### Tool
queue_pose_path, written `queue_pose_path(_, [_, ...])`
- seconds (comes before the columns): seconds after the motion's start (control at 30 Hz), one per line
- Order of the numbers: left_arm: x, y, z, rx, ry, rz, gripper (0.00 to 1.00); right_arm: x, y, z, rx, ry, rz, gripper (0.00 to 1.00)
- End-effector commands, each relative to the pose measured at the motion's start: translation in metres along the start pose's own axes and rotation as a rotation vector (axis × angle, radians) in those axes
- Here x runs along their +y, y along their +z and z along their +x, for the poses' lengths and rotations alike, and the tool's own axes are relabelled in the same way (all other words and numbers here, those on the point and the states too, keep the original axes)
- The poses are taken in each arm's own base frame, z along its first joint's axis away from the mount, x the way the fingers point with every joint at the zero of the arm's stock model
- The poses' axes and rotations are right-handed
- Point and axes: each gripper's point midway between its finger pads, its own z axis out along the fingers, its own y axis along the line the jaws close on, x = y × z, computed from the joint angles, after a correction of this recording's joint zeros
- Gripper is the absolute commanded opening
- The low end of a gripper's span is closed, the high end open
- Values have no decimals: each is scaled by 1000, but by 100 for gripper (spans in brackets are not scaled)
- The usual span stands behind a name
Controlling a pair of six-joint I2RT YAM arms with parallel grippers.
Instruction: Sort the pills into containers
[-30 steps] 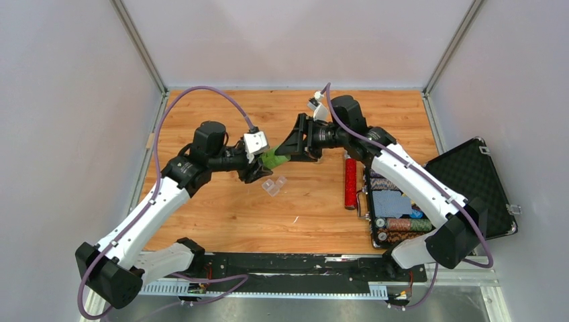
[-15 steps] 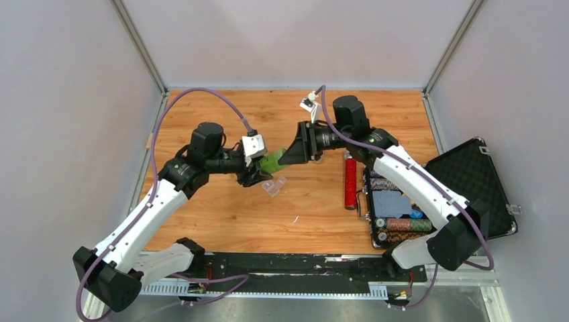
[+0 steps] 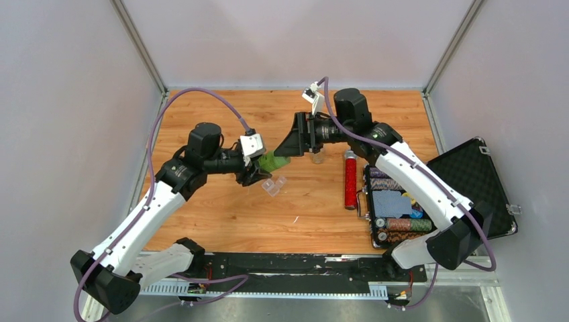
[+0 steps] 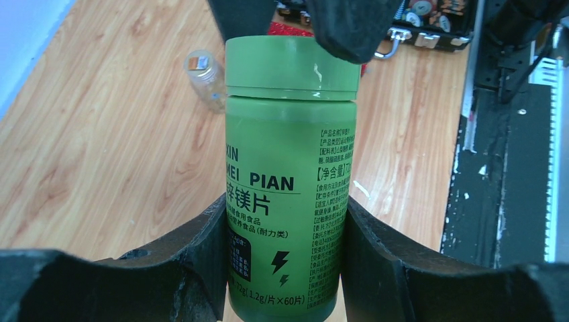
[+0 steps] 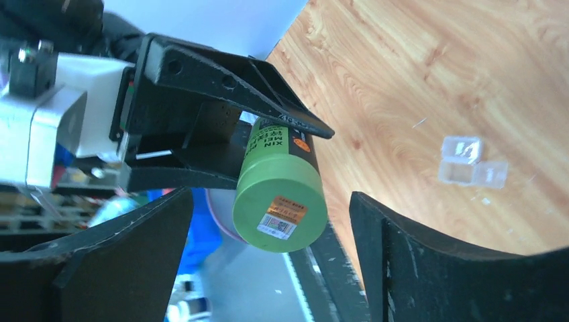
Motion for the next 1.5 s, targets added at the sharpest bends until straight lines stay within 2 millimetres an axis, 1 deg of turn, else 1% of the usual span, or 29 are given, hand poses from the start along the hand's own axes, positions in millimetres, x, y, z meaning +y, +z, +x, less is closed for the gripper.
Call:
queue_pose_path(0.0, [19,-6,-20,-40,99,-87,0,4,6,-11,-42,322,72,83])
queue_pose_path(0.03, [20,-6,-21,-43,102,-94,0,2,7,-11,-43,358,85,79])
queue_pose_path(0.07, [21,-6,-21,-44,103,-97,0,-2,8,-9,-40,390,112,78])
queue_pose_path(0.1, [21,-6,-22,-49,104,-100,0,-7,8,-9,-43,409,140,80])
queue_pose_path(0.17, [22,-6,-23,-53,107,-104,0,-14,7,-7,-46,433,179,86])
queue_pose_path(0.23, [22,-6,-23,-54,108,-105,0,-16,8,-3,-35,451,183,87])
queue_pose_path(0.33, [22,-6,-23,-54,110,-104,0,-11,9,0,-12,460,159,69])
queue_pose_path(0.5, [19,-6,-20,-46,97,-96,0,4,6,-4,-2,413,89,39])
queue_pose_path(0.57, [17,-6,-21,-52,90,-86,0,14,5,-7,3,346,35,29])
queue_pose_path(0.6, [15,-6,-22,-57,88,-74,0,17,4,-7,5,303,12,27])
queue_pose_path(0.7, [7,-6,-26,-74,73,-36,0,27,-1,-9,0,103,-62,19])
queue_pose_path(0.77, [-3,-6,-29,-84,52,16,0,34,-6,-5,7,-70,-127,3])
queue_pose_path(0.8, [-12,-5,-27,-80,22,66,0,35,-8,-3,0,-144,-143,0])
queue_pose_path(0.83, [-16,-7,-31,-82,11,89,0,36,-10,-3,-6,-208,-154,0])
queue_pose_path(0.87, [-27,-7,-28,-72,-33,147,0,38,-12,-3,-11,-263,-167,0])
queue_pose_path(0.97, [-43,-9,-29,-70,-89,229,0,44,-17,-3,-20,-348,-188,0])
queue_pose_path(1.0, [-46,-10,-29,-75,-95,247,0,43,-17,-4,-27,-352,-176,12])
queue_pose_path(1.03, [-47,-10,-28,-76,-94,247,0,38,-17,-8,-42,-336,-143,57])
queue_pose_path(1.07, [-43,-9,-28,-78,-82,226,0,32,-16,-11,-60,-305,-96,95])
queue_pose_path(1.1, [-40,-10,-28,-81,-75,203,0,27,-16,-15,-71,-260,-54,99])
queue_pose_path(1.13, [-28,-7,-26,-76,-73,134,0,25,-16,-18,-77,-198,-18,100])
queue_pose_path(1.17, [-22,-9,-28,-87,-58,88,0,20,-17,-24,-94,-124,42,100])
queue_pose_path(1.2, [-7,-7,-24,-85,-41,6,0,15,-18,-29,-109,-39,98,100])
queue_pose_path(1.23, [0,-9,-30,-116,-5,-42,0,12,-17,-30,-110,32,123,100])
queue_pose_path(1.27, [10,-8,-21,-102,-2,-102,0,13,-15,-29,-105,113,128,100])
queue_pose_path(1.3, [15,-11,-29,-137,32,-140,0,12,-13,-29,-106,195,134,100])
queue_pose_path(1.33, [20,-11,-23,-132,37,-168,0,9,-10,-27,-110,276,147,99])
queue_pose_path(1.37, [23,-13,-28,-157,61,-190,0,5,-7,-26,-113,352,161,96])
queue_pose_path(1.47, [25,-11,-27,-163,68,-196,0,-2,2,-24,-107,498,175,83])
